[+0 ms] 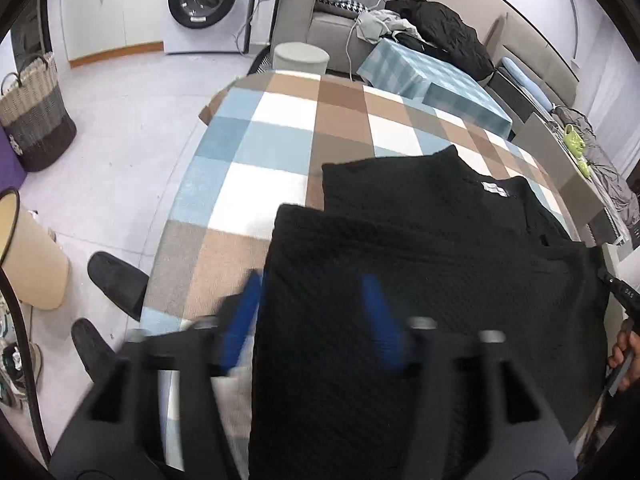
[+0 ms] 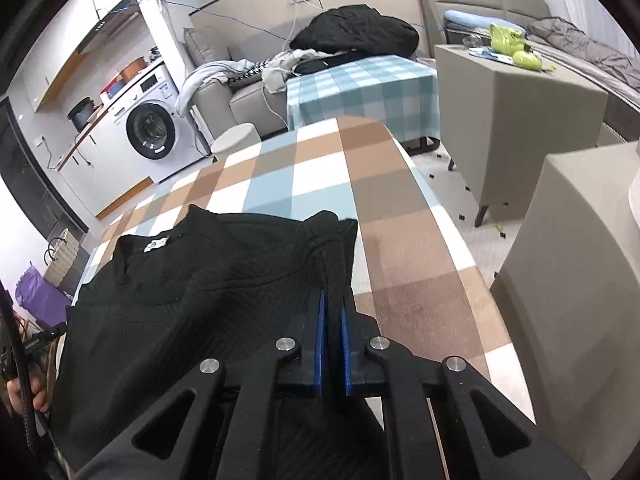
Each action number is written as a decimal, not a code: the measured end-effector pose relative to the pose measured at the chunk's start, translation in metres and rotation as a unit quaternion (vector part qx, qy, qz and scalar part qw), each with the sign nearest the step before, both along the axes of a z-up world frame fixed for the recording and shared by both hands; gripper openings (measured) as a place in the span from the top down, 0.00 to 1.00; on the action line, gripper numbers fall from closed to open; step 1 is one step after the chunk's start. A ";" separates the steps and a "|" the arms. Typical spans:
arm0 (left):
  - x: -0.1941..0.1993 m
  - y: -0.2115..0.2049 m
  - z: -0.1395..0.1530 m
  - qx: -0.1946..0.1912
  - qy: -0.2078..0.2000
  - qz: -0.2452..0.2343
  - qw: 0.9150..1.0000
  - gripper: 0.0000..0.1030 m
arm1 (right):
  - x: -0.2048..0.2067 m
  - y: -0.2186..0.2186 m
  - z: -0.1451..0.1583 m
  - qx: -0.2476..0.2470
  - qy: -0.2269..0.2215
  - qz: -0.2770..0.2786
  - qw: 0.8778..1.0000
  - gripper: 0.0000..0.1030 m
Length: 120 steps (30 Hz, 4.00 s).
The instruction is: Fold small clothes
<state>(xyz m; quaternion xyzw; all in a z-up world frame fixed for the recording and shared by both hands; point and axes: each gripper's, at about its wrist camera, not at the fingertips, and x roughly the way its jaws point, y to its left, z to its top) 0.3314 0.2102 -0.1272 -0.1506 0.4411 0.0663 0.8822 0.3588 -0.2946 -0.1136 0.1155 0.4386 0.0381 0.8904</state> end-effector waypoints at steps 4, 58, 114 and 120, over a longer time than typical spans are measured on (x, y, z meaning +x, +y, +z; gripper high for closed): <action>0.011 0.001 -0.007 0.004 0.014 -0.002 1.000 0.41 | 0.000 0.001 -0.004 0.000 0.005 0.001 1.000 0.94; 0.037 0.011 0.053 0.026 -0.067 0.019 0.997 0.65 | 0.038 0.010 0.045 0.024 -0.046 -0.080 0.995 0.56; -0.121 -0.015 0.008 0.038 0.016 -0.011 0.999 0.42 | -0.084 -0.003 -0.003 0.023 0.019 0.014 0.999 0.56; -0.085 0.004 -0.010 0.010 0.034 0.000 0.999 0.42 | -0.064 -0.001 -0.004 0.015 0.022 0.024 0.999 0.56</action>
